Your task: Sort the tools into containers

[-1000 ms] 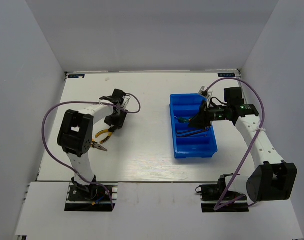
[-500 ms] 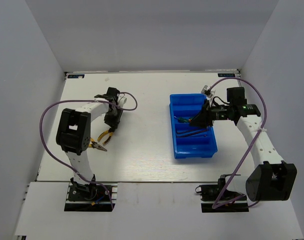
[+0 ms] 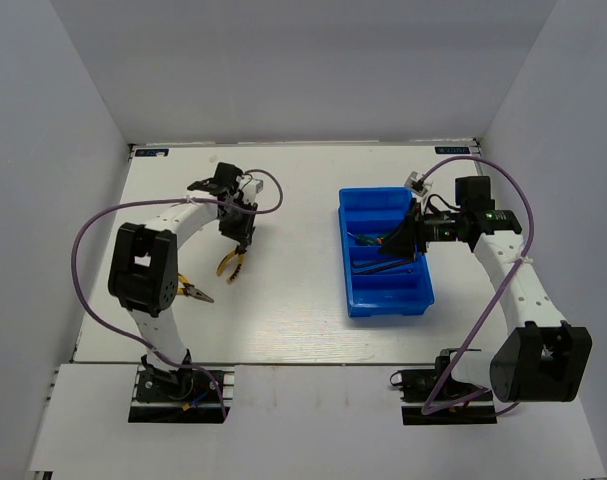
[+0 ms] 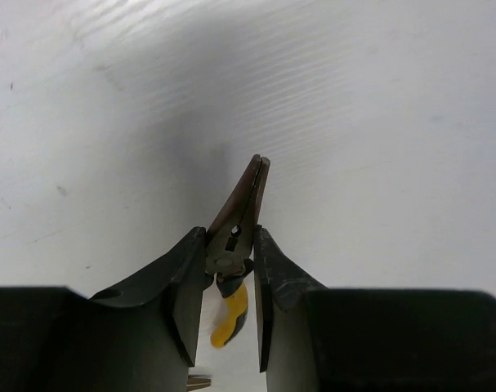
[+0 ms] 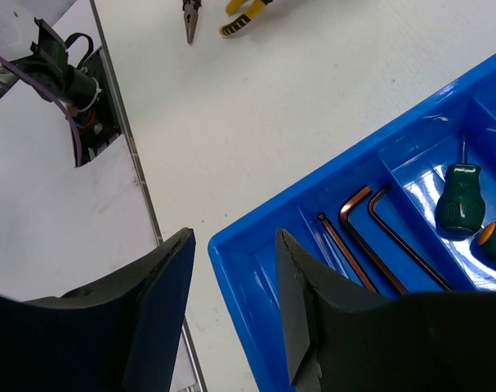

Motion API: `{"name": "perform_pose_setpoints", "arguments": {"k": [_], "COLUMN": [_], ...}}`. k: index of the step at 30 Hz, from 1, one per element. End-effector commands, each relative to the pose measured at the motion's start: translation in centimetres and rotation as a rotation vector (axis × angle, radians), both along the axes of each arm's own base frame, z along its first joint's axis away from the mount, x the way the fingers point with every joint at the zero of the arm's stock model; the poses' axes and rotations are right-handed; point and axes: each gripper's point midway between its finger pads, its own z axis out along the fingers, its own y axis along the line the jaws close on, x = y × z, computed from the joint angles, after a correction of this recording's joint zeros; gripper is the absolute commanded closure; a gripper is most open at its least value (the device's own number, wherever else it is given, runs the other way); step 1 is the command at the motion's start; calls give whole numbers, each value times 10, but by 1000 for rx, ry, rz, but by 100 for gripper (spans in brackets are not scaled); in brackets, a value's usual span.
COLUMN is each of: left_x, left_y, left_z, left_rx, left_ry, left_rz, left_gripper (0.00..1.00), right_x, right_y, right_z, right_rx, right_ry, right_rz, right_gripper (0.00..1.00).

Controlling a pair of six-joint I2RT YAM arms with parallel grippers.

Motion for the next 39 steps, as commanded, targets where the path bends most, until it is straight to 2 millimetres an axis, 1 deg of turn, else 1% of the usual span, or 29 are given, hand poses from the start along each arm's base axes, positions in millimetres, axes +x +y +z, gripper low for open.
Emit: {"name": "perform_pose_setpoints", "arguments": {"k": [1, 4, 6, 7, 8, 9, 11, 12, 14, 16, 19, 20, 21, 22, 23, 24, 26, 27, 28, 29, 30, 31, 32, 33, 34, 36, 37, 38, 39], "left_x": [16, 13, 8, 6, 4, 4, 6, 5, 4, 6, 3, 0, -2, 0, -3, -2, -9, -7, -15, -17, -19, -25, -29, -32, -39, -48, -53, -64, -66], "left_y": [-37, -53, -72, -74, -81, -86, -86, -91, -90, -96, -105, -112, -117, -119, -127, -127, -143, -147, -159, -165, -171, -181, -187, -195, -206, -220, -228, -238, -244], "left_z": [77, 99, 121, 125, 127, 134, 142, 143, 144, 147, 156, 166, 170, 179, 185, 193, 212, 220, 227, 238, 243, 253, 257, 265, 270, 281, 281, 283, 276], "left_rx": [-179, -260, -331, -348, -362, -371, -374, -378, -380, -389, -433, -454, -463, -477, -501, -507, -563, -585, -614, -639, -662, -701, -723, -758, -782, -830, -849, -866, -866], "left_ry": [-184, -229, -270, -270, -275, -299, -316, -323, -329, -352, -360, -371, -373, -388, -394, -412, -422, -439, -437, -448, -458, -454, -456, -470, -472, -477, -465, -456, -429], "left_rz": [-56, -96, -149, -145, -164, -180, -169, -180, -181, -195, -213, -227, -232, -242, -258, -261, -297, -303, -336, -346, -358, -376, -386, -410, -430, -453, -471, -496, -498], "left_gripper": [100, 100, 100, 100, 100, 100, 100, 100, 100, 100, 100, 100, 100, 100, 100, 100, 100, 100, 100, 100, 100, 100, 100, 100, 100, 100, 100, 100, 100], "right_x": [-3, -2, -2, 1, 1, 3, 2, 1, 1, 2, 3, 3, 4, 4, 5, 5, 10, 13, 16, 26, 32, 35, 42, 53, 56, 71, 77, 81, 84], "right_y": [1, 0, -1, -2, -2, -2, -2, -1, -2, -2, -3, -3, -3, -4, -5, -5, -9, -12, -14, -25, -28, -31, -41, -54, -59, -85, -100, -105, -111], "right_z": [6, 5, 6, 2, 2, 4, 3, 4, 3, 1, 0, 0, 0, 0, -1, -1, -4, -6, -5, -4, -8, -9, -8, -8, -7, -6, -5, -3, -3], "right_rx": [29, 23, 10, 7, 5, 4, 8, 8, 7, 4, 4, 2, -1, -6, -14, -25, -48, -74, -77, -133, -149, -150, -190, -215, -218, -287, -320, -318, -327], "right_ry": [-19, -16, -34, -28, -21, -40, -28, -31, -32, -24, -20, -23, -24, -28, -31, -38, -47, -55, -52, -98, -123, -87, -122, -161, -154, -164, -170, -167, -179], "right_rz": [8, 4, -4, -10, -13, -16, -21, -19, -20, -22, -26, -29, -29, -35, -39, -44, -75, -100, -131, -207, -239, -302, -380, -478, -532, -706, -784, -830, -863], "right_gripper": [50, 50, 50, 50, 50, 50, 50, 50, 50, 50, 50, 51, 51, 51, 51, 51, 51, 52, 54, 56, 57, 66, 73, 84, 100, 100, 100, 100, 100]}}
